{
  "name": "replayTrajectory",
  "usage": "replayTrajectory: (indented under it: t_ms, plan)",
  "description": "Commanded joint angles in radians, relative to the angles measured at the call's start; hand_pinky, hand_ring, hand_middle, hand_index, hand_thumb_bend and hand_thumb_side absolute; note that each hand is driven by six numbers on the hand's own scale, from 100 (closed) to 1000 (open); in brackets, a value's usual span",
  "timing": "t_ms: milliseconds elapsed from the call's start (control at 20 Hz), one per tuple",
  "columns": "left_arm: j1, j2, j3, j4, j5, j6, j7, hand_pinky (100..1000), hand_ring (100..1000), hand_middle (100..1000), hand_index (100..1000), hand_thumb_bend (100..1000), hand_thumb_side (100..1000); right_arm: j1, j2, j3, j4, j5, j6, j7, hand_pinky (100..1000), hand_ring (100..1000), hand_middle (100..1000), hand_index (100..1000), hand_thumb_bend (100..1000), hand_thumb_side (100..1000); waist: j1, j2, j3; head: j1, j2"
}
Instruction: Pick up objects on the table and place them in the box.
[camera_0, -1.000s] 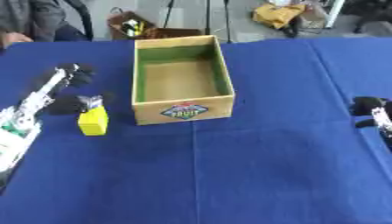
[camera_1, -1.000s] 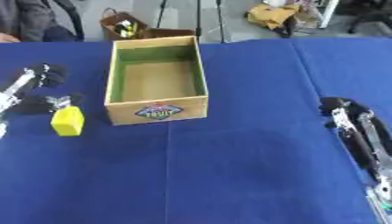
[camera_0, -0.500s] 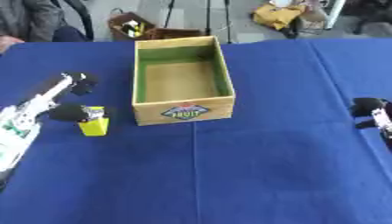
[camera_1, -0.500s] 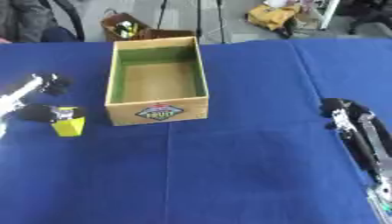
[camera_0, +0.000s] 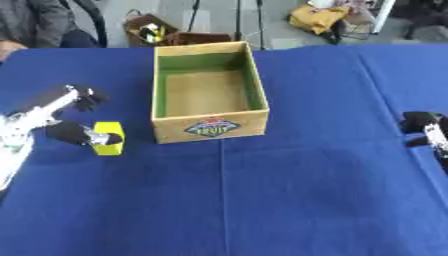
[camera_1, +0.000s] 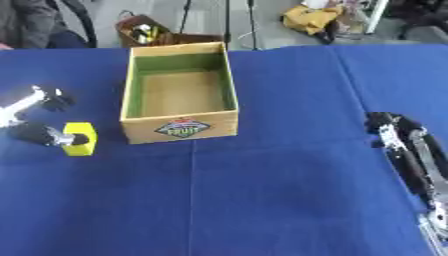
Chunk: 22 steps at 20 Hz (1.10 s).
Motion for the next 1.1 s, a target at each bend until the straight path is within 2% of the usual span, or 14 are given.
replayTrajectory:
  t_ms: [50,750,850,1100]
  plan:
    - [-0.016,0.017,0.036,-0.016,-0.048,-0.025,-0.047,800,756,721,817,640,359,-0.008,-0.019,-0.01,-0.013,0.0,-0.001,-0.002,613,722,669,786,100,991,0.0,-0.016,0.001,-0.003,-0.006]
    - [-0.044,0.016,0.059,-0.027,-0.252,-0.121,-0.249,806,765,720,817,617,345,-0.007,-0.019,-0.01,-0.013,-0.001,-0.001,-0.001,613,722,670,786,100,990,-0.001,-0.02,0.003,-0.006,-0.004]
    - [-0.045,0.008,0.066,-0.035,-0.281,-0.13,-0.264,806,765,720,817,617,345,-0.007,-0.019,-0.01,-0.013,-0.001,-0.001,-0.001,613,722,670,786,100,990,-0.002,-0.02,0.003,-0.006,-0.004]
    - [-0.081,-0.011,0.035,0.011,-0.321,-0.17,-0.273,809,771,721,815,583,347,-0.008,-0.018,-0.007,-0.013,-0.001,-0.002,0.002,613,722,670,786,100,990,-0.003,-0.018,0.0,-0.004,-0.004]
